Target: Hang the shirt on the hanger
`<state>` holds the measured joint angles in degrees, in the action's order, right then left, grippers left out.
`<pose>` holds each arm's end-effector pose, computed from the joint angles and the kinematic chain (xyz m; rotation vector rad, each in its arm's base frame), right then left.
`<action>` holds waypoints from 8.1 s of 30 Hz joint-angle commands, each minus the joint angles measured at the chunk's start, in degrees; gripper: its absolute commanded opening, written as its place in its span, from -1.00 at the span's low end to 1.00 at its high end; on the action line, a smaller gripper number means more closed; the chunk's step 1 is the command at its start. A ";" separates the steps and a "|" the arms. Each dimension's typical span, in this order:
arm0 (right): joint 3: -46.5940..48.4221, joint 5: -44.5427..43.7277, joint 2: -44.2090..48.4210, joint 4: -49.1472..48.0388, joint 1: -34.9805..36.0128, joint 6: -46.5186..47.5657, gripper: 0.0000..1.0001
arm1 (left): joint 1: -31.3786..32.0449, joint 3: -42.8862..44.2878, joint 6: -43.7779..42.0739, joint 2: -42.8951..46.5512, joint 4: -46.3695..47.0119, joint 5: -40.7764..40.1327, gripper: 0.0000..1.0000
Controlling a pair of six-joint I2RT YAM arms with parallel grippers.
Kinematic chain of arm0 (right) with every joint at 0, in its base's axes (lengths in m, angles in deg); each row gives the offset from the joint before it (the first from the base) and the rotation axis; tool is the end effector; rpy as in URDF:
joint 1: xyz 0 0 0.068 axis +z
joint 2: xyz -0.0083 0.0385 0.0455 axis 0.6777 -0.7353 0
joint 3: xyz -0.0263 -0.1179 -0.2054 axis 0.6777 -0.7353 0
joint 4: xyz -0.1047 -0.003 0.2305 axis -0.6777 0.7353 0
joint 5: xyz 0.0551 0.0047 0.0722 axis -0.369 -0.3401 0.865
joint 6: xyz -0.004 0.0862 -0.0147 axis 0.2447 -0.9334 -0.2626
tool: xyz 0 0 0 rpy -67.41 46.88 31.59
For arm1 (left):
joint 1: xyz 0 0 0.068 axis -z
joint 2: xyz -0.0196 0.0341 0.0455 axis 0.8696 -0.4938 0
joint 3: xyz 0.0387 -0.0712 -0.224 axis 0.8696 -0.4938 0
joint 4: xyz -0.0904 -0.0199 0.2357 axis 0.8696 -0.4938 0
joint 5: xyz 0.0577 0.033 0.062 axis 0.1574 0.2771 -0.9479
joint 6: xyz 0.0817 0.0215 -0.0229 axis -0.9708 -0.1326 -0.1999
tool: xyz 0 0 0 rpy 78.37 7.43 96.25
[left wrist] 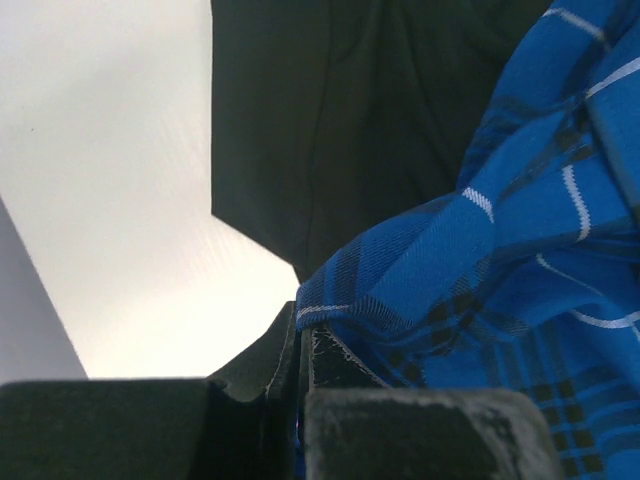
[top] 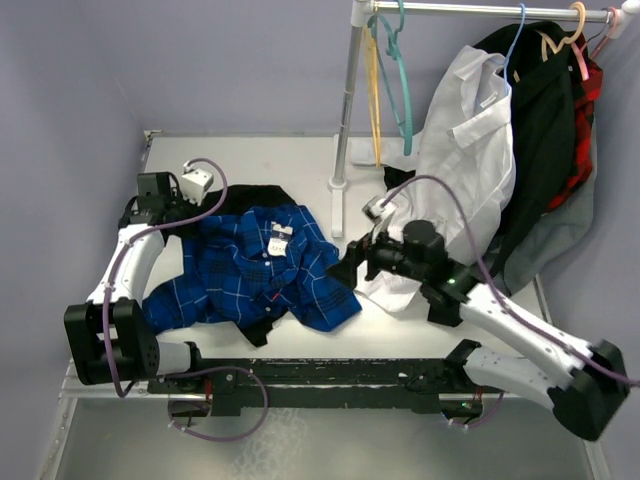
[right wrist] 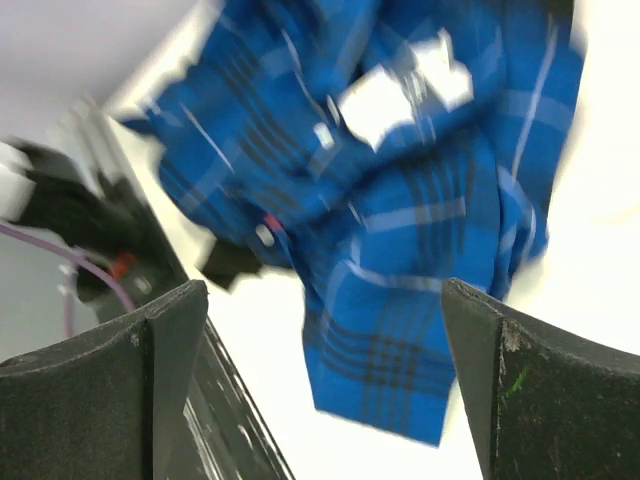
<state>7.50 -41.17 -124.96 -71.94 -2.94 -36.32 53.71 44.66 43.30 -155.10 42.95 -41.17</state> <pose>0.2101 0.2044 0.2370 -0.5247 1.8824 1.0098 0.3053 0.0223 0.1971 0.4489 2.3654 0.0398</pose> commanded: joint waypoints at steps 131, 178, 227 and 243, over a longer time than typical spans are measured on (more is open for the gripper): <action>98.29 -40.07 -46.98 28.95 -19.49 21.26 0.65 | 2.83 12.12 -4.12 5.38 -22.22 30.94 0.99; 62.50 -22.65 -14.65 24.15 -22.50 24.77 -1.00 | 2.83 10.31 -1.15 4.50 -20.19 28.97 0.99; 72.56 -4.22 -31.23 14.37 -27.77 23.41 -0.87 | 2.83 8.73 -3.15 0.15 -18.33 29.35 0.99; 69.28 -7.67 -24.53 13.68 -27.95 23.50 -1.00 | 2.92 8.43 -3.06 -0.02 -18.25 28.82 0.99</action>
<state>77.05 -47.00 -154.97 -55.22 -30.74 -12.67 56.38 52.66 40.98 -155.14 23.15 -13.08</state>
